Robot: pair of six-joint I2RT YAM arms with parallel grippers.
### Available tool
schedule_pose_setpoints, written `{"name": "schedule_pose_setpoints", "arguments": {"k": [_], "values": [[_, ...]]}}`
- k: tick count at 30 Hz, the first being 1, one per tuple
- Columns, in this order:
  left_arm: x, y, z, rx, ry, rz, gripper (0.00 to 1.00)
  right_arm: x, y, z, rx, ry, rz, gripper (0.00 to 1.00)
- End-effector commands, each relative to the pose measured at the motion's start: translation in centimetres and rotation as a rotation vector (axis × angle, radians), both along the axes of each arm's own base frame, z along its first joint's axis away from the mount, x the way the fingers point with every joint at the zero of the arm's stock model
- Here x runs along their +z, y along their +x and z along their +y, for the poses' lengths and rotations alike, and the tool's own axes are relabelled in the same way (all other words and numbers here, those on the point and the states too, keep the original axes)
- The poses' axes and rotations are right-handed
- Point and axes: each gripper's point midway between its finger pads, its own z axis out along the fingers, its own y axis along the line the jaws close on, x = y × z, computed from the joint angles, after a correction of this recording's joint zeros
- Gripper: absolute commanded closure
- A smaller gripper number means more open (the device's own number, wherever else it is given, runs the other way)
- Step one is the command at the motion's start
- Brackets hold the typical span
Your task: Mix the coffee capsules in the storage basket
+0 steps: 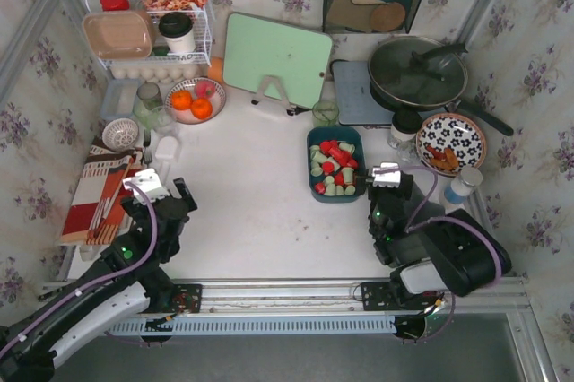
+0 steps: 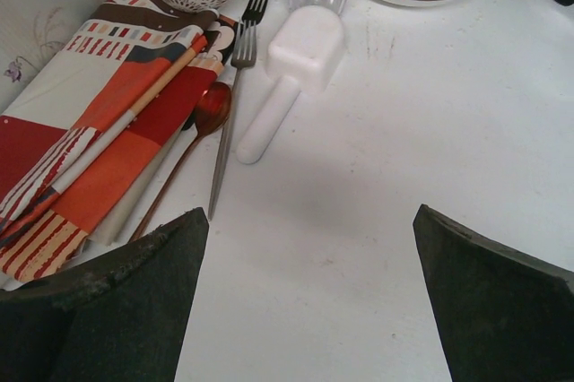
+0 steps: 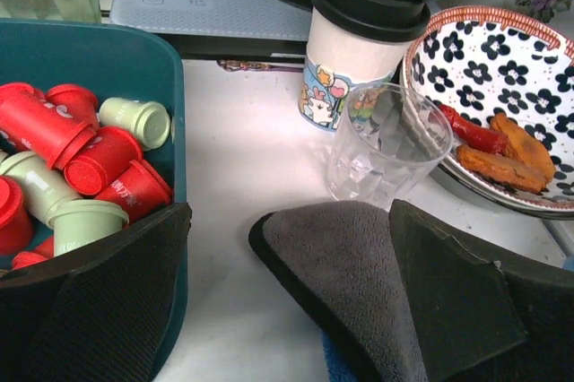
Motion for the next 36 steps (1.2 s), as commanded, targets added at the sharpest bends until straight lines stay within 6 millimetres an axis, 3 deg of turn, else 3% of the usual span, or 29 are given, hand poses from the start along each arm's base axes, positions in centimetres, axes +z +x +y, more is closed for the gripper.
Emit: {"name": "schedule_pose_setpoints", "arguments": {"k": [1, 5, 16, 23, 36], "values": [[0.4, 0.2, -0.4, -0.017, -0.022, -0.023, 0.01, 5.1, 0.7, 0.1, 0.01, 0.03, -0.241, 0.0], [0.3, 0.2, -0.4, -0.02, -0.029, -0.034, 0.01, 4.7, 1.5, -0.5, 0.008, 0.024, -0.255, 0.0], [0.1, 0.6, -0.7, -0.027, 0.002, -0.02, 0.01, 4.5, 1.3, -2.7, -0.032, 0.14, -0.277, 0.0], [-0.1, 0.6, -0.5, -0.016, 0.017, -0.014, 0.01, 3.8, 1.7, -1.7, 0.065, 0.14, -0.253, 0.0], [-0.3, 1.0, -0.8, -0.02, 0.047, -0.005, 0.01, 5.4, 0.5, -2.2, 0.083, 0.157, -0.287, 0.0]]}}
